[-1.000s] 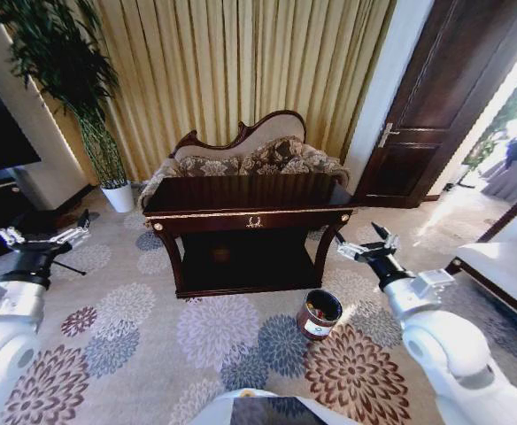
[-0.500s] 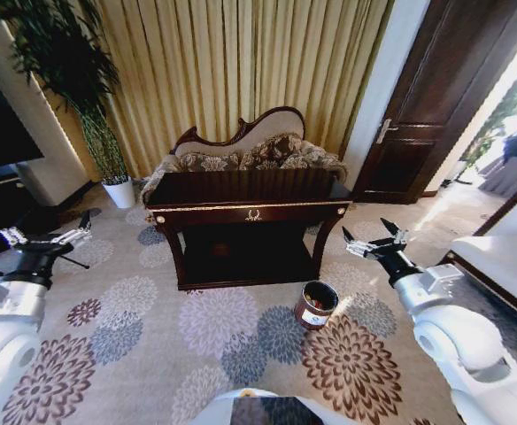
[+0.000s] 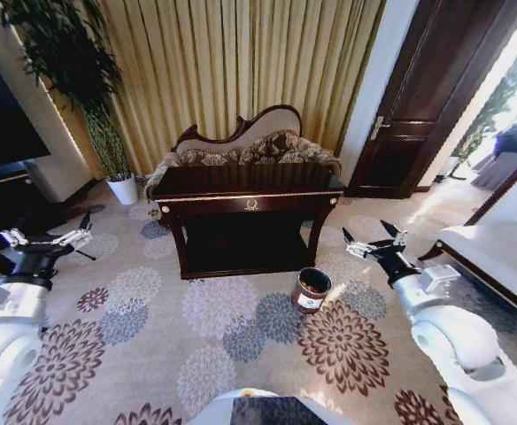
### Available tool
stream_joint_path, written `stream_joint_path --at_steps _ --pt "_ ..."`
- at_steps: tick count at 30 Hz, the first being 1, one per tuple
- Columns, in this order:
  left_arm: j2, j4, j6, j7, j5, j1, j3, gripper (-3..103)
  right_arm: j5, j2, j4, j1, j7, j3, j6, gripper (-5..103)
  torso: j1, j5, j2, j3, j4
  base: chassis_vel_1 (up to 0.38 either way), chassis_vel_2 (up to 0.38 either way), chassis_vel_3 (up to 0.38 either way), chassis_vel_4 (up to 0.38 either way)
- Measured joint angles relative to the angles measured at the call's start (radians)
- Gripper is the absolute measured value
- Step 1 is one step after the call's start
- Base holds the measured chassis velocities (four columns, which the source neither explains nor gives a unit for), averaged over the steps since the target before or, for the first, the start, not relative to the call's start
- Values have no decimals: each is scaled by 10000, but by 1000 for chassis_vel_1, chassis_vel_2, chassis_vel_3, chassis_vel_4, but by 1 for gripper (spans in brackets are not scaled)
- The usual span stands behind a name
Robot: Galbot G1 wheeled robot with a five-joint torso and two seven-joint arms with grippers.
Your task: Move to the front of the table and place the trash on the table into the trash bin.
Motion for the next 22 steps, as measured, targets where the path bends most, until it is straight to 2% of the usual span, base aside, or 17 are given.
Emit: stream_joint_path --at_steps 15,22 --pt "-136 1 -361 36 157 223 16 100 -69 149 24 12 0 -82 94 100 -3 -1 1 -2 2 183 -179 -175 196" --pt "-174 6 -467 46 207 244 45 100 -262 271 29 -8 0 -147 179 100 -5 -3 4 -2 0 36 -41 -44 29"
